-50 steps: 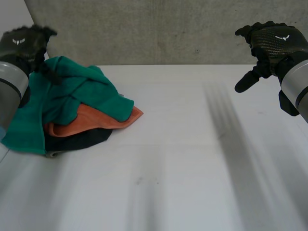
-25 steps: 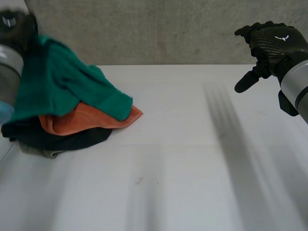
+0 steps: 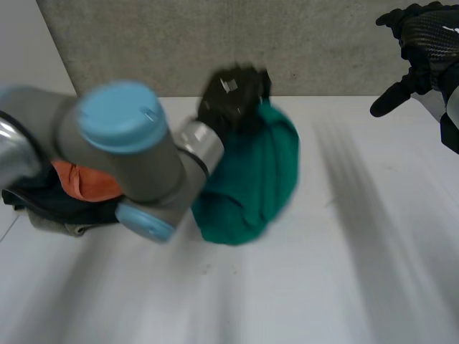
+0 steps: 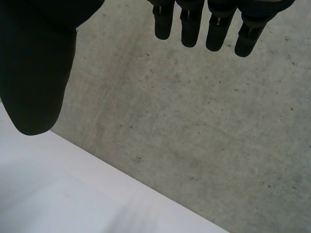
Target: Fold the laundry.
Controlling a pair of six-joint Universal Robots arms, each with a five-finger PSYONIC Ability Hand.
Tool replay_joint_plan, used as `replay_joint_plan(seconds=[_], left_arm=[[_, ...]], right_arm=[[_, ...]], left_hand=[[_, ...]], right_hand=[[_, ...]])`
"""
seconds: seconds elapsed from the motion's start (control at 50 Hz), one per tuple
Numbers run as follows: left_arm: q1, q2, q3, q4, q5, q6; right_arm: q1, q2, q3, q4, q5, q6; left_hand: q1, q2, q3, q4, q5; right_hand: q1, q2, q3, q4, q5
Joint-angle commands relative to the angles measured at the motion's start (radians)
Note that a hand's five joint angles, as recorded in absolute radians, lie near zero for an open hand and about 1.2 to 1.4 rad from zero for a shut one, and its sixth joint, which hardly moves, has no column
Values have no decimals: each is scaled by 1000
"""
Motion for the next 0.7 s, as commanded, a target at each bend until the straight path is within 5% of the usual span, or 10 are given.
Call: replay_joint_plan(seconds=[0.02, 0.18, 0.32, 0.6, 0.7], left_arm=[[-29, -34, -58, -38, 61, -49], [135, 225, -173, -32, 77, -42], [287, 343, -253, -93, 80, -22], [396, 123, -354, -147, 65, 381], [398, 58, -331, -131, 69, 408]], right_arm=[[-13, 23, 4, 0, -8, -22], [6, 135, 22, 12, -16, -183], [185, 232, 56, -4, -30, -222], [294, 457, 131, -251, -70, -260], [294, 522, 133, -271, -62, -297]], left_hand=[[-836, -855, -865, -867, -842], [-860, -878, -889, -891, -865], [-856, -875, -885, -887, -862], [-841, -860, -870, -873, -847], [-809, -828, -838, -840, -815]], right_hand=[[-58, -36, -37, -37, -48], [-58, -36, -37, -37, -48], [-58, -36, -37, -37, -48], [-58, -36, -37, -37, -48], [-51, -29, -30, -30, -40]])
